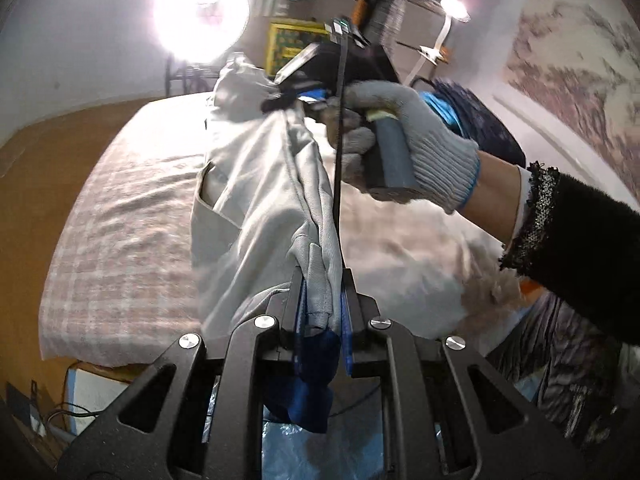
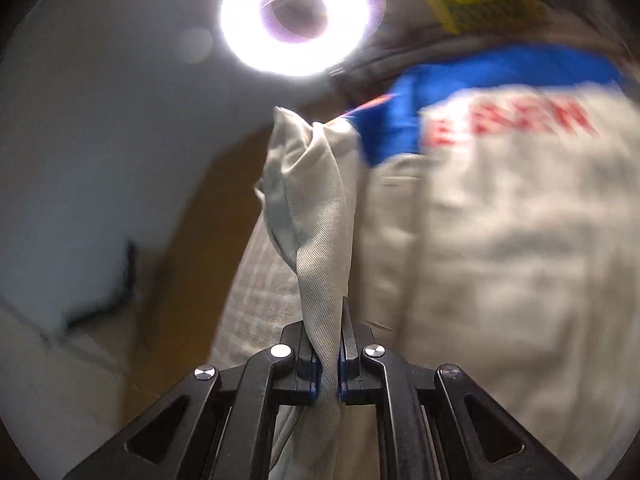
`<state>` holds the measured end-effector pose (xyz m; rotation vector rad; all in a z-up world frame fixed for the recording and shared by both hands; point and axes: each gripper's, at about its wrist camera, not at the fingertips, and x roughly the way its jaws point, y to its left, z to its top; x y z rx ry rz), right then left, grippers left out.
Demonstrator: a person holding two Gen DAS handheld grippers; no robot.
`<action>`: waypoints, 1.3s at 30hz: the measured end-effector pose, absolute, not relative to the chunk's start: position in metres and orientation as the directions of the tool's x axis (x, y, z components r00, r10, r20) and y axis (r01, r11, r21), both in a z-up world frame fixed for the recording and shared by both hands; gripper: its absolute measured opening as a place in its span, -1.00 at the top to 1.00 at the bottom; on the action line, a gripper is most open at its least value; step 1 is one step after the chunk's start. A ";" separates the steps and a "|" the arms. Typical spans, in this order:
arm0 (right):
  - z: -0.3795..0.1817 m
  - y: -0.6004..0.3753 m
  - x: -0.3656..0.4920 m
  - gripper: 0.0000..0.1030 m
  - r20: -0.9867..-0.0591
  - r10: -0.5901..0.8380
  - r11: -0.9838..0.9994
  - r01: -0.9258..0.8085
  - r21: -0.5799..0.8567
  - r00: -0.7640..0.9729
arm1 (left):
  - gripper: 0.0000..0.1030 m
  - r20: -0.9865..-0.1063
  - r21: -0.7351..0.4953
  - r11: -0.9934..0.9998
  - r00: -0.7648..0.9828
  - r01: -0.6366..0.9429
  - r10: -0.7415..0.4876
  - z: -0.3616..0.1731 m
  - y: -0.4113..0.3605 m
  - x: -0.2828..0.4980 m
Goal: Fold large clothes
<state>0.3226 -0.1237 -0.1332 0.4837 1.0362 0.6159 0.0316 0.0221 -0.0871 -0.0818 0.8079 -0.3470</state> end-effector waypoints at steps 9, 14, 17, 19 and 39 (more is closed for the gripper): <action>-0.185 -0.163 0.324 0.91 -0.697 0.642 0.760 -0.140 0.635 0.320 | 0.76 -0.746 -0.169 0.915 0.559 0.367 -0.362 -0.104 -0.012 0.025; -0.187 -0.146 0.331 0.87 -0.789 0.539 0.843 -0.189 0.504 0.295 | 0.76 -0.762 -0.239 0.889 0.492 0.391 -0.422 -0.105 -0.015 0.016; -0.172 -0.142 0.319 0.58 -0.827 0.478 0.874 -0.246 0.418 0.295 | 0.76 -0.738 -0.341 0.869 0.471 0.358 -0.484 -0.097 0.004 0.006; -0.155 -0.152 0.310 0.46 -0.828 0.445 0.889 -0.280 0.363 0.340 | 0.76 -0.711 -0.401 0.855 0.476 0.330 -0.517 -0.090 0.022 -0.002; -0.145 -0.136 0.313 0.35 -0.810 0.464 0.843 -0.459 0.280 0.358 | 0.76 -0.859 -0.409 0.900 0.269 0.152 -0.435 -0.176 0.068 0.024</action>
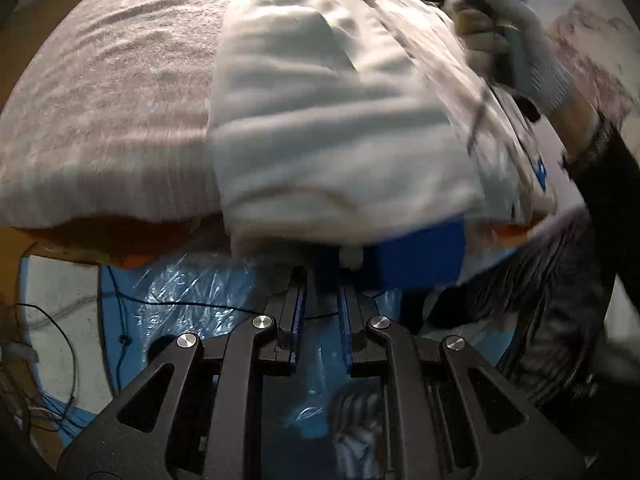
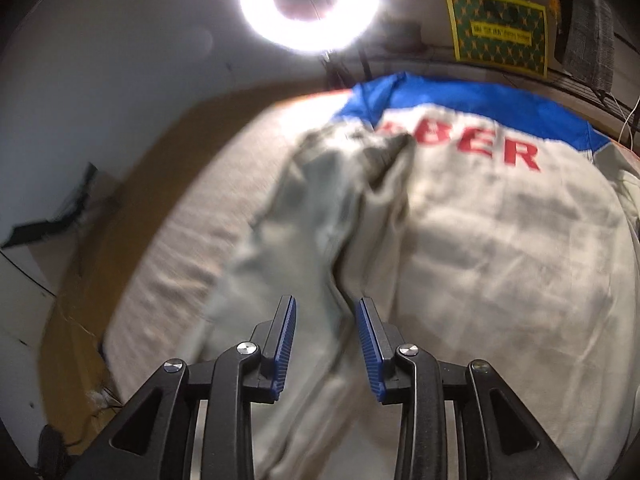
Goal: Fold large clothes
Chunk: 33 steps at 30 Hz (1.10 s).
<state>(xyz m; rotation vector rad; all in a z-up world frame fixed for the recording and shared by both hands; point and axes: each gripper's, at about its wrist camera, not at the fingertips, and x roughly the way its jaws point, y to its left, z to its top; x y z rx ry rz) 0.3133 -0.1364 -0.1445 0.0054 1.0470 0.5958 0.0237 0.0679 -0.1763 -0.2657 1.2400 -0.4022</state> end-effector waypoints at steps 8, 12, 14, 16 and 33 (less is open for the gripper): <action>-0.134 -0.161 0.273 -0.15 -0.822 0.485 0.831 -0.450 0.326 0.300 | 0.76 -0.781 -0.474 0.880 0.470 -0.016 -0.412 -0.145 0.145 0.017; -0.136 -0.169 0.203 -0.21 -0.834 0.528 0.779 -0.484 0.398 0.163 | 0.76 -0.763 -0.512 0.859 0.466 -0.013 -0.448 -0.144 0.149 0.031; -0.145 -0.175 0.178 -0.26 -0.831 0.545 0.767 -0.465 0.442 0.109 | 0.76 -0.761 -0.513 0.858 0.458 0.006 -0.459 -0.145 0.145 0.039; -0.161 -0.183 0.150 -0.27 -0.809 0.587 0.746 -0.408 0.527 0.027 | 0.76 -0.763 -0.517 0.856 0.446 0.014 -0.468 -0.147 0.143 0.044; -0.159 -0.146 0.123 0.80 -0.770 0.628 0.681 -0.399 0.614 -0.111 | 0.76 -0.707 -0.579 0.815 0.487 0.016 -0.512 -0.137 0.149 0.048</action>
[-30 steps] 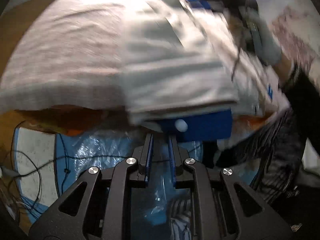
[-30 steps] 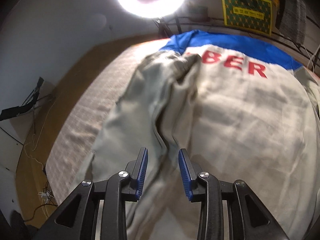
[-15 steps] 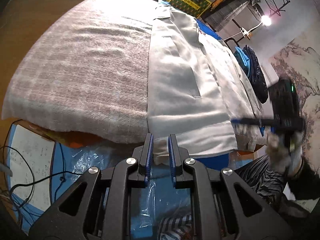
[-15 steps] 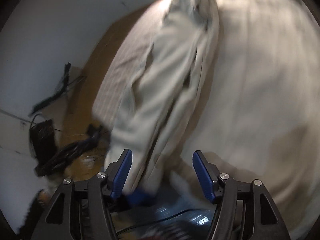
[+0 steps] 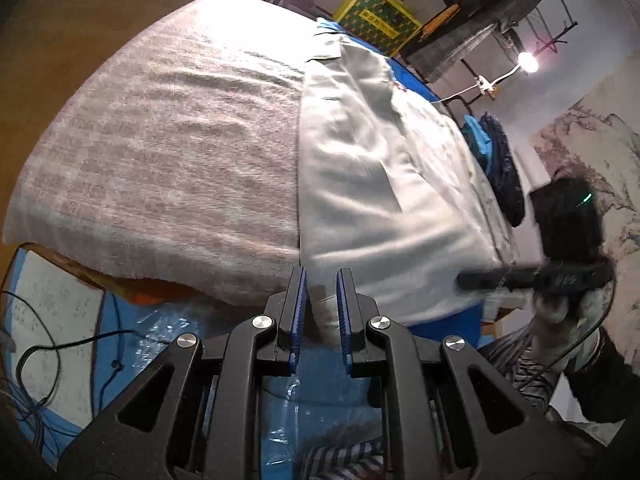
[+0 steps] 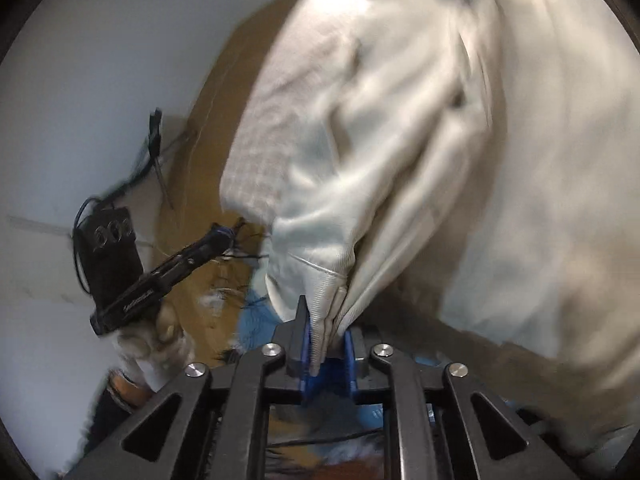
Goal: Fold large clothes
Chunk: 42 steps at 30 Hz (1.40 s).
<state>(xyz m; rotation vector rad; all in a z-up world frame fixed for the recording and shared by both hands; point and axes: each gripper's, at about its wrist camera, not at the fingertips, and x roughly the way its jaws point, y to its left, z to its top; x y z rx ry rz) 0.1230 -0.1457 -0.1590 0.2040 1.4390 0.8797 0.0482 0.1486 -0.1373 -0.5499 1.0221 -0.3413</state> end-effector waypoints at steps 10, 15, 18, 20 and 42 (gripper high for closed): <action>-0.080 -0.127 0.146 0.82 -0.794 0.608 0.676 -0.538 0.503 0.022 | 0.76 -0.671 -0.601 0.786 0.445 0.143 -0.593 -0.128 0.101 0.055; -0.087 -0.130 0.142 0.82 -0.777 0.629 0.665 -0.519 0.537 0.001 | 0.76 -0.697 -0.581 0.760 0.305 0.291 -0.649 -0.134 0.061 0.034; -0.091 -0.136 0.145 0.82 -0.773 0.635 0.664 -0.506 0.551 -0.008 | 0.76 -0.742 -0.503 0.796 0.303 0.336 -0.598 -0.136 0.051 0.015; -0.094 -0.139 0.147 0.82 -0.766 0.643 0.662 -0.494 0.564 -0.012 | 0.76 -0.758 -0.462 0.831 0.349 0.308 -0.551 -0.134 0.058 0.008; -0.187 -0.166 0.122 0.80 -0.593 0.791 0.569 -0.171 0.804 -0.152 | 0.93 -0.831 -0.248 0.959 0.479 0.135 -0.283 -0.139 0.096 -0.005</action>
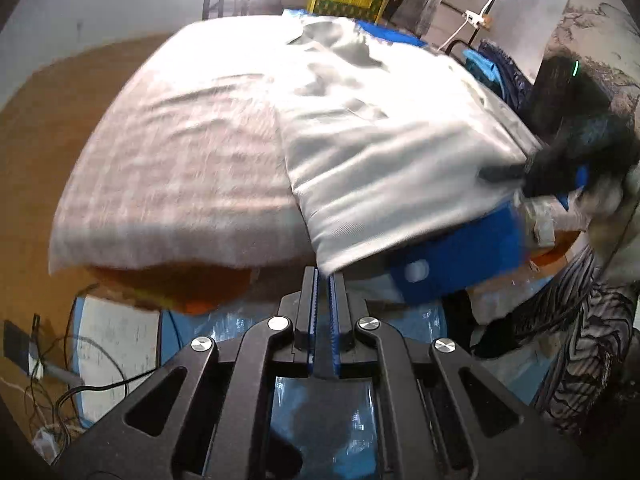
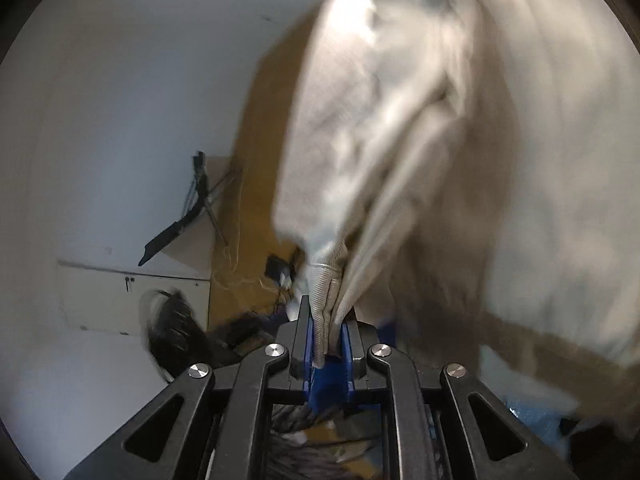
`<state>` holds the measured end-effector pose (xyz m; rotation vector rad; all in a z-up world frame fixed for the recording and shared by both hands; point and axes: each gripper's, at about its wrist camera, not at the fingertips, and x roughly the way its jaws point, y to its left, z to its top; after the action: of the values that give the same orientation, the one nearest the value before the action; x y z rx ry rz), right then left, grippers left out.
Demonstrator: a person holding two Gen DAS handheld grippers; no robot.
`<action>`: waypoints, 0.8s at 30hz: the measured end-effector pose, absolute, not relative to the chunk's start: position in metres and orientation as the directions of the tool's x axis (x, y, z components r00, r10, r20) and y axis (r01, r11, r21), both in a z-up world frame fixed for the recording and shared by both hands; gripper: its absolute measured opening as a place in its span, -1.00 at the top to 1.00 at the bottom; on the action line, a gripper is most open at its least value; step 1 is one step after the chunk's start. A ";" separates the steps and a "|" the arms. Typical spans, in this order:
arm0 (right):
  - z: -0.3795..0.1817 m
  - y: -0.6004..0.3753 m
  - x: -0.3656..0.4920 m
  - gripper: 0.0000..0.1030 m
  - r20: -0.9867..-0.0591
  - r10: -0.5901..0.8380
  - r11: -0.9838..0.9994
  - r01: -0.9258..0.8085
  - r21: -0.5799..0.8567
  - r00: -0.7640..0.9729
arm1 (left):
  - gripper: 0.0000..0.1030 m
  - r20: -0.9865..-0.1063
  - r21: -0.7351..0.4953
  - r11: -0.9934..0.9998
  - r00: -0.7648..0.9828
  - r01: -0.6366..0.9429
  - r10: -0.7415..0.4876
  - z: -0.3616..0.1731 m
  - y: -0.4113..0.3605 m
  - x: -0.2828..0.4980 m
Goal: Fold large clothes
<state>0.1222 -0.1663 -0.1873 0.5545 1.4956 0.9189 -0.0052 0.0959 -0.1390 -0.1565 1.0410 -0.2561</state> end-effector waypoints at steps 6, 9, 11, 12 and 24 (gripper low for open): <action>-0.216 -0.167 0.115 0.38 -0.689 0.706 0.653 -0.222 0.724 -0.167 | 0.93 -0.823 -0.253 0.959 0.493 0.126 -0.282 -0.121 0.107 -0.014; -0.183 -0.165 0.112 0.28 -0.733 0.669 0.653 -0.373 0.659 -0.123 | 0.93 -0.786 -0.292 0.950 0.537 0.114 -0.306 -0.101 0.106 -0.005; -0.158 -0.165 0.116 0.28 -0.746 0.662 0.646 -0.453 0.614 -0.067 | 0.93 -0.768 -0.334 0.935 0.541 0.119 -0.343 -0.095 0.098 0.011; -0.142 -0.168 0.123 0.28 -0.745 0.667 0.647 -0.485 0.588 -0.012 | 0.93 -0.762 -0.351 0.928 0.538 0.123 -0.360 -0.094 0.092 0.019; -0.088 -0.136 0.259 0.28 -0.656 0.632 0.738 -0.577 0.349 0.412 | 0.93 -0.737 -0.485 0.868 0.486 0.105 -0.470 -0.111 0.044 0.088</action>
<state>0.2590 -0.1358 -0.0879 0.0715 0.8567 0.7613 0.0875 0.0443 -0.1113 -0.4048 1.0090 -0.3615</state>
